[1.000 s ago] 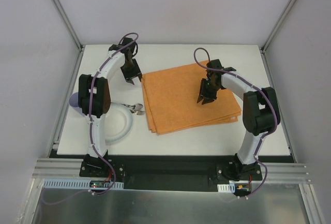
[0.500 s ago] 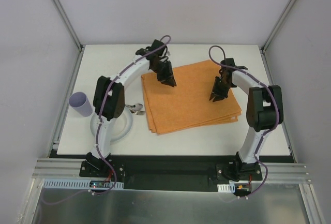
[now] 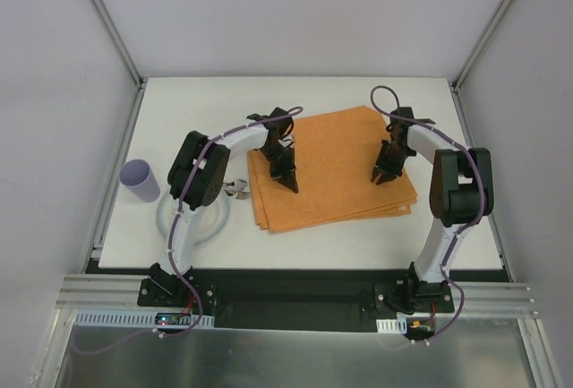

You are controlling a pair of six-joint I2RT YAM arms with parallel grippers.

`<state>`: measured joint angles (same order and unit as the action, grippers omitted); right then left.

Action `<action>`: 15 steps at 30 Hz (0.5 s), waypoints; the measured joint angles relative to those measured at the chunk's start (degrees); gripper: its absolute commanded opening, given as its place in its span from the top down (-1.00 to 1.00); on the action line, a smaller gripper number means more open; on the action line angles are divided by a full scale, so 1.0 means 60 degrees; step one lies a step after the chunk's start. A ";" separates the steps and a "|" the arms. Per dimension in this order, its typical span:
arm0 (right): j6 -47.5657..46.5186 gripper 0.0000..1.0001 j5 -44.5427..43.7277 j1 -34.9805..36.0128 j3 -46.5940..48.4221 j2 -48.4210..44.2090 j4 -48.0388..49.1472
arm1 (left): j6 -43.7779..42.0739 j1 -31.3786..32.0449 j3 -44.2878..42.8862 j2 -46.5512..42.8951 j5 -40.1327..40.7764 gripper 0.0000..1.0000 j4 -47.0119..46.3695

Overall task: Set the dinner table for one person
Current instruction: Adjust the napkin at the center of the board.

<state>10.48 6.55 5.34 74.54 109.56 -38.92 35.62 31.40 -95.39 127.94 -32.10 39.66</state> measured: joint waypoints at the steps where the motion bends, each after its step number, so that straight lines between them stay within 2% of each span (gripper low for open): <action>1: 0.0000 0.47 0.0004 0.0000 -0.0157 -0.0109 0.0062 | 0.0000 -0.0007 0.0033 0.0000 0.0000 0.99 -0.0004; 15: 0.0135 0.46 -0.0106 0.0000 -0.2011 -0.1566 -0.0321 | 0.0113 0.0022 0.0029 0.0000 -0.0091 0.96 -0.0055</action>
<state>11.29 5.91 5.34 62.48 100.16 -40.84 36.29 31.53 -95.22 127.94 -32.64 39.33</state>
